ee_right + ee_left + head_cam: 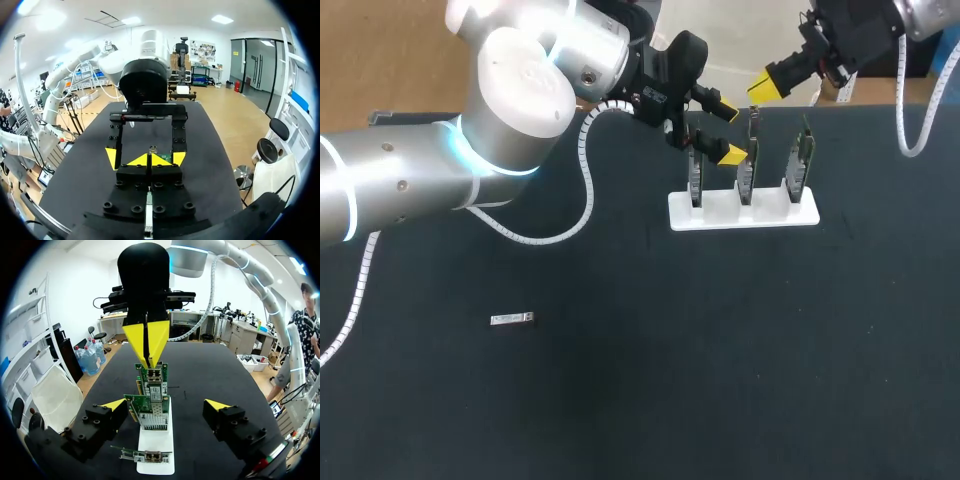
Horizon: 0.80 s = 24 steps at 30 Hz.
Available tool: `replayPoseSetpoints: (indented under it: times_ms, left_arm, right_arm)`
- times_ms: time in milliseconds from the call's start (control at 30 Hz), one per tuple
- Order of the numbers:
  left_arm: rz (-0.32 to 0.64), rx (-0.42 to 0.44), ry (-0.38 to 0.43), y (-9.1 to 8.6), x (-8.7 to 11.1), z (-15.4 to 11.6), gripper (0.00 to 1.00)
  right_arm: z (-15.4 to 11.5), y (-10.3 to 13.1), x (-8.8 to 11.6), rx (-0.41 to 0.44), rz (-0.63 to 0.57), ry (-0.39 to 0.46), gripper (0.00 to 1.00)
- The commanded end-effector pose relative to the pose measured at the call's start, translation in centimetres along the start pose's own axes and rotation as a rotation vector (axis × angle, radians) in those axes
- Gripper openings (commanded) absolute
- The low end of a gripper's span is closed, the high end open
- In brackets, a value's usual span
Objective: Pick up the optical module with the left hand, and insert it into the network port with the right hand.
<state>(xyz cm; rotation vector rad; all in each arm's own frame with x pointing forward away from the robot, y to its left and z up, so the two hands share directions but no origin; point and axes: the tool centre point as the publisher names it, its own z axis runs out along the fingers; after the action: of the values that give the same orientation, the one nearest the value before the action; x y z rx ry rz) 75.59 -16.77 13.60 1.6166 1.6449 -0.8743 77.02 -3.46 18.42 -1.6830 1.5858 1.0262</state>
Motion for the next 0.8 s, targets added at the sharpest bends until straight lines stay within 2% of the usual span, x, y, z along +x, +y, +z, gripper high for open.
replayPoseSetpoints:
  times_ms: [33, 800]
  left_arm:
    - [-0.001, -0.005, 0.002, -0.2, 0.0, 0.0, 1.0]
    - [-0.001, -0.005, 0.002, -0.2, 0.0, 0.0, 1.0]
  right_arm:
    - [0.2, 0.0, 0.3, -0.003, 0.007, 0.004, 0.0]
    - [1.3, 0.4, 2.6, -0.023, 0.066, 0.051, 0.0]
